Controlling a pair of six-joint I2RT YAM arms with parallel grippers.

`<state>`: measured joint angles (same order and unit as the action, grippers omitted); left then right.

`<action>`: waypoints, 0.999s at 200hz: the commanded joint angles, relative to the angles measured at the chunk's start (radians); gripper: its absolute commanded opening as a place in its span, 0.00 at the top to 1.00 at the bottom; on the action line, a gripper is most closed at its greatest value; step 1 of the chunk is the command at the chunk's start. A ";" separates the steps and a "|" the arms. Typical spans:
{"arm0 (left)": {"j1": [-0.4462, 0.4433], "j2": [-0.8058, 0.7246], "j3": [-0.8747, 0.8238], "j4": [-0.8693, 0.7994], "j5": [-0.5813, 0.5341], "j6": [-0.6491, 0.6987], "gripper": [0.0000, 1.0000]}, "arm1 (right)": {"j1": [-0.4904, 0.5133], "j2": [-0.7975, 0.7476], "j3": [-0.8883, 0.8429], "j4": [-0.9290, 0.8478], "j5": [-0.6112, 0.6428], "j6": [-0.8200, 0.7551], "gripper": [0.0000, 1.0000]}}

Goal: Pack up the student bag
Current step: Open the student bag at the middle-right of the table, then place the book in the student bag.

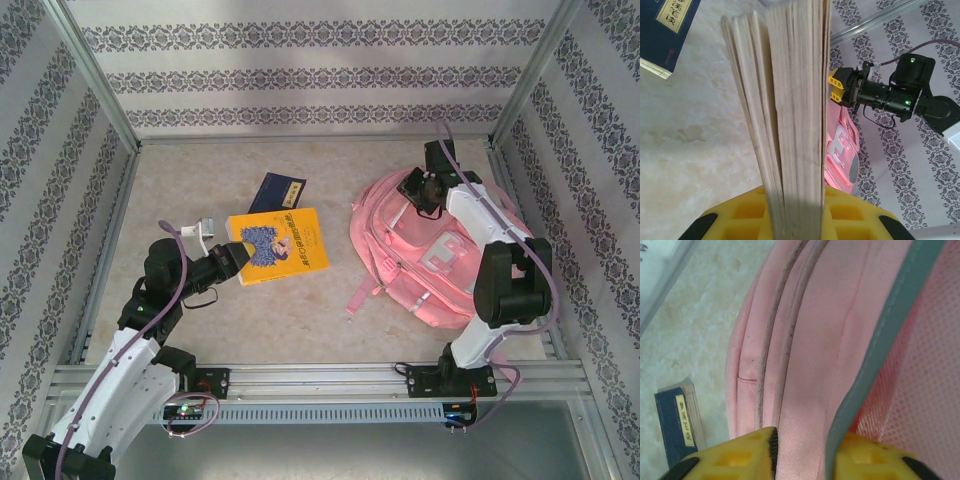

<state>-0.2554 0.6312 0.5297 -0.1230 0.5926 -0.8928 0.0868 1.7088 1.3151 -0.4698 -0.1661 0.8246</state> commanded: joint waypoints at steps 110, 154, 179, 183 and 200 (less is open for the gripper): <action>0.038 0.151 0.272 -0.260 -0.201 0.169 1.00 | 0.074 -0.094 0.161 -0.171 -0.642 -0.384 1.00; 0.051 0.175 0.317 -0.240 -0.055 0.210 1.00 | 0.040 -0.261 0.076 -0.128 -0.789 -0.402 1.00; 0.053 0.206 0.318 -0.199 0.016 0.185 1.00 | 0.019 -0.290 0.069 -0.047 -0.908 -0.299 1.00; 0.054 0.209 0.315 -0.183 0.031 0.176 1.00 | 0.020 -0.293 0.070 -0.043 -0.916 -0.292 1.00; 0.056 0.225 0.289 -0.085 0.088 0.115 1.00 | 0.021 -0.305 0.071 -0.020 -0.946 -0.260 1.00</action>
<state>-0.2138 0.8520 0.8120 -0.4068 0.5472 -0.7223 0.1062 1.4509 1.3819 -0.6361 -0.9340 0.4992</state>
